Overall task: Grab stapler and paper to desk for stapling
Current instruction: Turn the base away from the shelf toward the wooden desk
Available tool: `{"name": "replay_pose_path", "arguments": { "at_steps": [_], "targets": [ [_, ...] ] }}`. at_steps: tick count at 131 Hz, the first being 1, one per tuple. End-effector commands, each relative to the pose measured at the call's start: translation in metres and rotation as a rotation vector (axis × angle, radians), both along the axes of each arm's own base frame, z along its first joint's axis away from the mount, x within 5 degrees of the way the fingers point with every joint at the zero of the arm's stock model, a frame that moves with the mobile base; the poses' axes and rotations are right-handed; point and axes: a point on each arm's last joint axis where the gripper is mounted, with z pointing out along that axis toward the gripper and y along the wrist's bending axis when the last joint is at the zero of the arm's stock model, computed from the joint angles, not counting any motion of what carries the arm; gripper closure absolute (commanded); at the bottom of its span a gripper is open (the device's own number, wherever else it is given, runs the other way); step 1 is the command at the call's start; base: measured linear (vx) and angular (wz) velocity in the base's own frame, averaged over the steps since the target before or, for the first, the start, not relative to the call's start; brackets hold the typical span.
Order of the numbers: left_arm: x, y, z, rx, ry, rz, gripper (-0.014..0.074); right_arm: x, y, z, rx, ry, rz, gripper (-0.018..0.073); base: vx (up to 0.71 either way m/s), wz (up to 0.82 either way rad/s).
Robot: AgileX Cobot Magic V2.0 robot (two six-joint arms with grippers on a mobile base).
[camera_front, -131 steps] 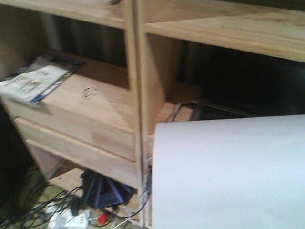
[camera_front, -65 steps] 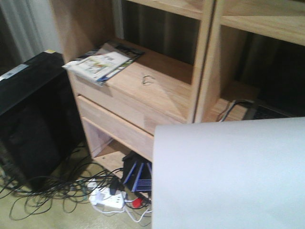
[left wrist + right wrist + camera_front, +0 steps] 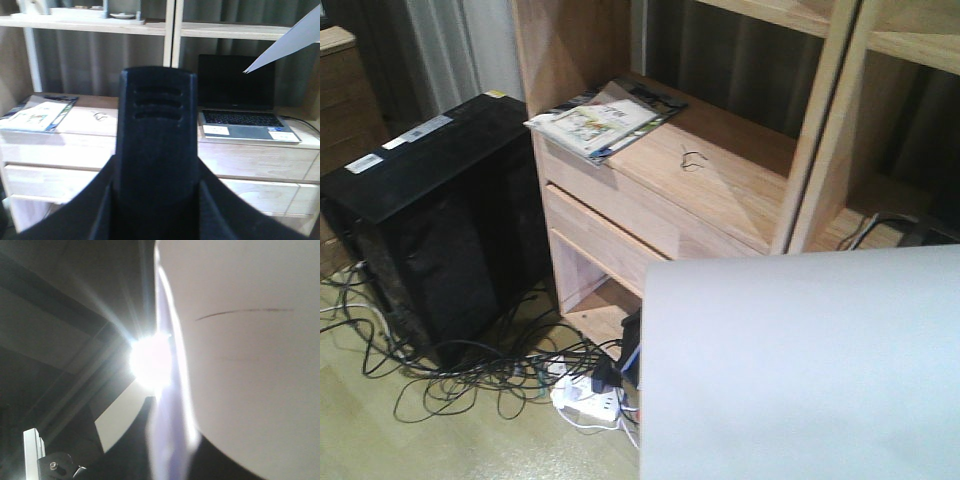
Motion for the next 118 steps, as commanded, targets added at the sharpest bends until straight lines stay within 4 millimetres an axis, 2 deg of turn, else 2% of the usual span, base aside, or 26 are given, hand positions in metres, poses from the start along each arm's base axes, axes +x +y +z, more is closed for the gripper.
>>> {"name": "replay_pose_path", "arguments": {
  "at_steps": [1, 118],
  "targets": [
    [-0.0002, 0.001, 0.0185, -0.093, -0.094, 0.006, 0.0596, -0.0032, -0.0003, 0.0091, 0.006, -0.044, 0.003, 0.0565, -0.05, 0.19],
    [-0.0002, 0.001, 0.0185, -0.093, -0.094, 0.006, 0.0596, -0.0032, -0.0003, 0.0091, 0.006, -0.044, 0.003, 0.0565, -0.07, 0.28]
  ]
}}
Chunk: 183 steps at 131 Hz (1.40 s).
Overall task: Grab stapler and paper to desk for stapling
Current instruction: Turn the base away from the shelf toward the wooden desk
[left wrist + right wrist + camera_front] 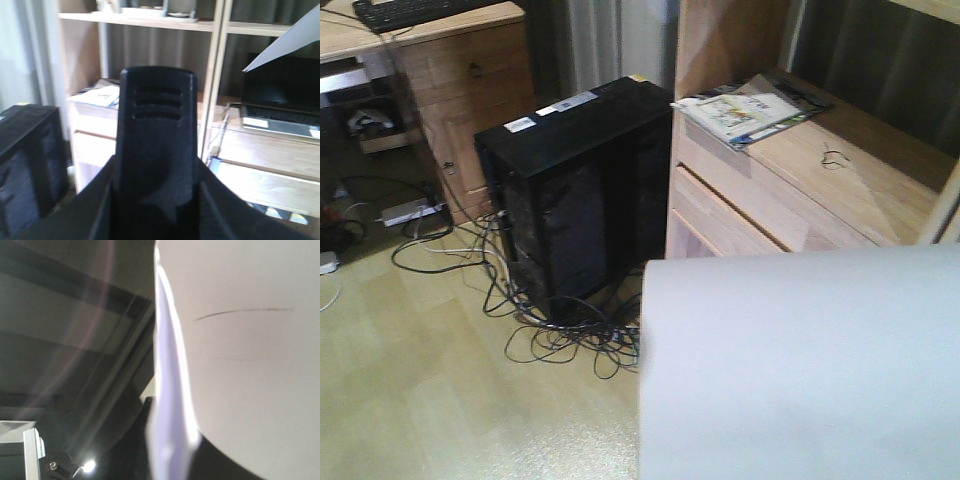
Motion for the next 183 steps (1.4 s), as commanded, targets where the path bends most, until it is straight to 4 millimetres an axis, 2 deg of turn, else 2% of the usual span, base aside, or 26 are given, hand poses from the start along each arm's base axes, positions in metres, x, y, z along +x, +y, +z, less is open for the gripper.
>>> {"name": "replay_pose_path", "arguments": {
  "at_steps": [1, 107, 183],
  "targets": [
    [-0.0002, 0.001, 0.0185, -0.093, -0.094, 0.006, 0.0596, -0.0032, -0.0003, 0.0091, 0.006, -0.044, 0.003, 0.0565, -0.08, 0.3],
    [-0.0002, 0.001, 0.0185, -0.093, -0.094, 0.006, 0.0596, -0.0032, -0.0003, 0.0091, 0.005, -0.044, 0.003, 0.0565, -0.03, 0.19],
    [-0.0002, 0.001, 0.0185, -0.093, -0.094, 0.006, 0.0596, -0.0032, -0.0003, 0.0091, 0.005, -0.044, 0.003, 0.0565, 0.08, 0.41]
  ]
}}
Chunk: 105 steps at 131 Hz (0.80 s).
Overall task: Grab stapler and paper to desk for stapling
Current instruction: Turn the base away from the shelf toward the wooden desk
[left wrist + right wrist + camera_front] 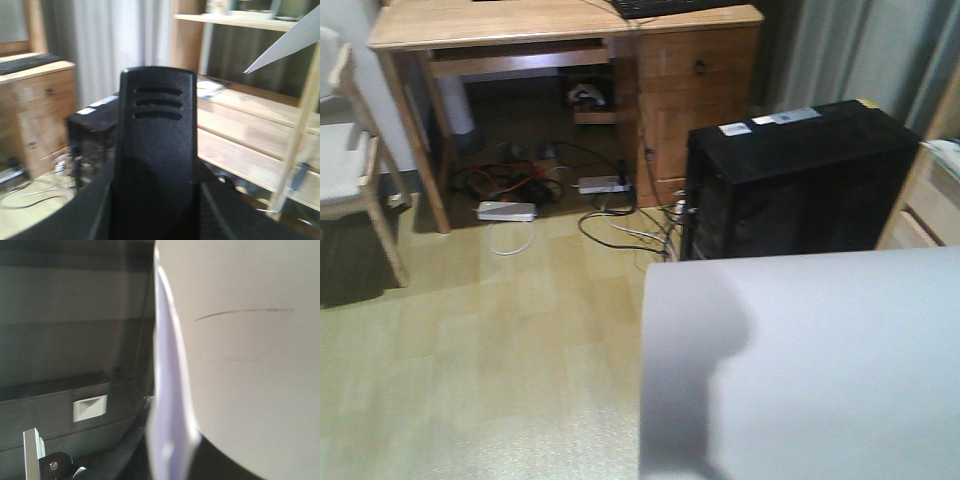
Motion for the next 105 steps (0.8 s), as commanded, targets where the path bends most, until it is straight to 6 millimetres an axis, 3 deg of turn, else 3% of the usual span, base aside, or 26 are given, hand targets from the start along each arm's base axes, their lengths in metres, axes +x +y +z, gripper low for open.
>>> {"name": "replay_pose_path", "arguments": {
  "at_steps": [1, 105],
  "targets": [
    [-0.0002, 0.001, 0.0185, -0.093, -0.094, 0.006, 0.0596, -0.0032, -0.0003, 0.009, 0.005, -0.043, 0.003, 0.0565, 0.12, 0.44],
    [-0.0002, 0.001, 0.0185, -0.093, -0.094, 0.006, 0.0596, -0.0032, -0.0003, 0.0091, 0.006, -0.043, 0.003, 0.0565, 0.18, 0.35]
  ]
}}
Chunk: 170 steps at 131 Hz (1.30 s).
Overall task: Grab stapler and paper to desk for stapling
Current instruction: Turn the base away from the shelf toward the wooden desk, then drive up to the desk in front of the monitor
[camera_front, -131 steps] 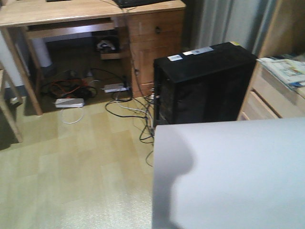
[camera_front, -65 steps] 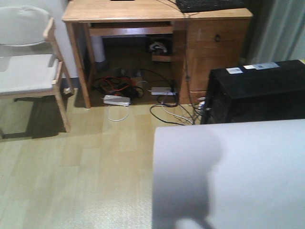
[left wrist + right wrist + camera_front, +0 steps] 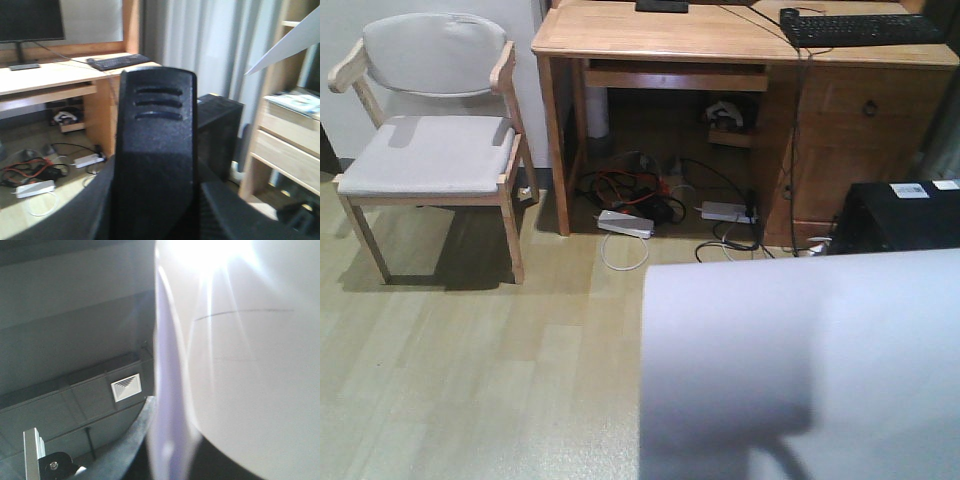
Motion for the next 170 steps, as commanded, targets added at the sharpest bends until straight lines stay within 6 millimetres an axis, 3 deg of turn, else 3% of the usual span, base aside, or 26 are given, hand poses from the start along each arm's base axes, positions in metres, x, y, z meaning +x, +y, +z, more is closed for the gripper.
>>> {"name": "replay_pose_path", "arguments": {
  "at_steps": [1, 170],
  "targets": [
    [-0.0002, 0.001, 0.0185, -0.093, -0.094, 0.006, 0.0596, -0.0032, -0.0003, 0.0091, 0.006, -0.043, 0.003, 0.0565, 0.26, 0.17],
    [-0.0002, 0.001, 0.0185, -0.093, -0.094, 0.006, 0.0596, -0.0075, 0.0006, 0.0106, 0.003, -0.091, 0.021, 0.0565, 0.39, 0.01]
  ]
}}
